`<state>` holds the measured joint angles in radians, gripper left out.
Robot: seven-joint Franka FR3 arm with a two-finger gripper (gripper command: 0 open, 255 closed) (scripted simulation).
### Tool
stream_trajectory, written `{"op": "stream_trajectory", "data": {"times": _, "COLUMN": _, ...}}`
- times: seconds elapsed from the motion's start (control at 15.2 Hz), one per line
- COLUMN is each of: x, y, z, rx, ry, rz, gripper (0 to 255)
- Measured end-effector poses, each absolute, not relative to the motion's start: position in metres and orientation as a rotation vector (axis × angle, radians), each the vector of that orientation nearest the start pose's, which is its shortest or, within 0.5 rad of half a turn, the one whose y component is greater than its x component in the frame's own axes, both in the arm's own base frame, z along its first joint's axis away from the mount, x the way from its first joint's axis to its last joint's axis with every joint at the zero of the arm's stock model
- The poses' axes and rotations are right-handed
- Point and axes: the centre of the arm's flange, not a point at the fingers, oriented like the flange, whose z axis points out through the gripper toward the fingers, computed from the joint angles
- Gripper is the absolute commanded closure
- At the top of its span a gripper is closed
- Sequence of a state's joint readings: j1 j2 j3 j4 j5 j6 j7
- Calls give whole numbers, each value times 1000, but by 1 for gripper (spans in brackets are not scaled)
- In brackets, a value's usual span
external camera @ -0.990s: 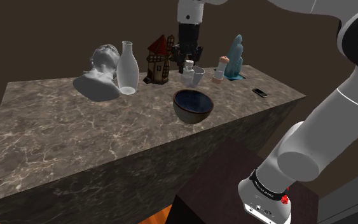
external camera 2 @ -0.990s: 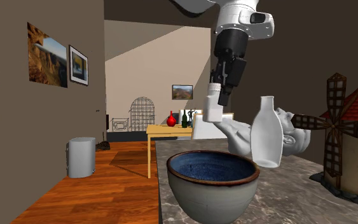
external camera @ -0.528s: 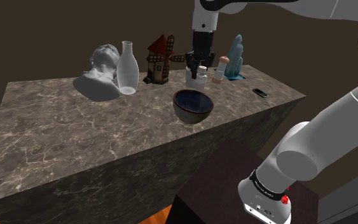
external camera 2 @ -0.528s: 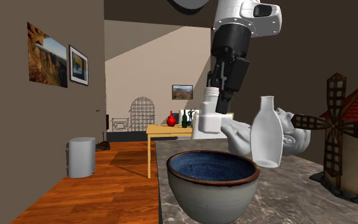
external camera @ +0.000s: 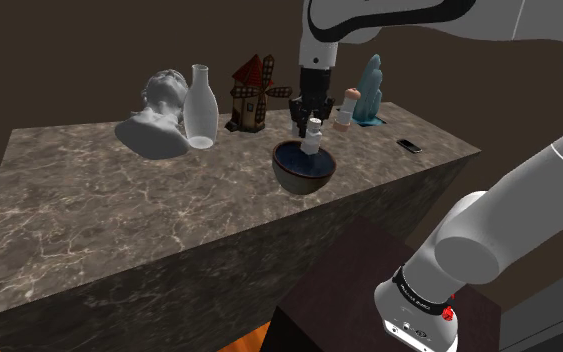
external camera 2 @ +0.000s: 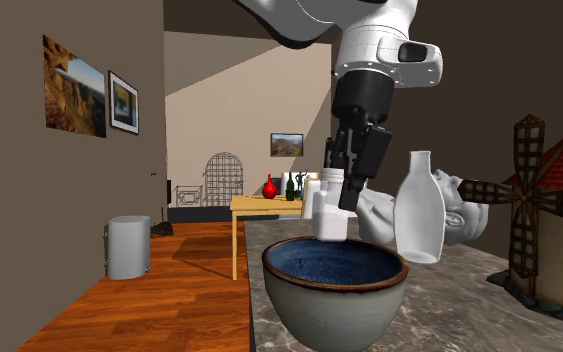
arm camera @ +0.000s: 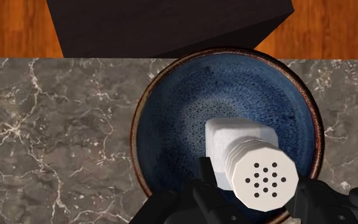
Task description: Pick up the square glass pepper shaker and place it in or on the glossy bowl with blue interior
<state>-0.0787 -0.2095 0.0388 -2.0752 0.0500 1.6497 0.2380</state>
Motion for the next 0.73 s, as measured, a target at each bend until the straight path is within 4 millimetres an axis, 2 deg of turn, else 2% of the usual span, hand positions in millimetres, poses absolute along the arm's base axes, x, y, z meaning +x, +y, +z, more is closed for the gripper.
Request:
{"op": "stream_trajectory", "data": {"times": 0.26, "x": 469, "y": -12, "z": 483, "rx": -3071, "ry": 447, "rz": 341, "gripper": 255}}
{"op": "stream_trajectory", "data": {"times": 0.66, "x": 470, "y": -12, "z": 480, "rx": -3071, "ry": 447, "rz": 341, "gripper": 255}}
{"op": "stream_trajectory", "data": {"times": 0.73, "x": 470, "y": -12, "z": 480, "rx": -3071, "ry": 447, "rz": 341, "gripper": 0}}
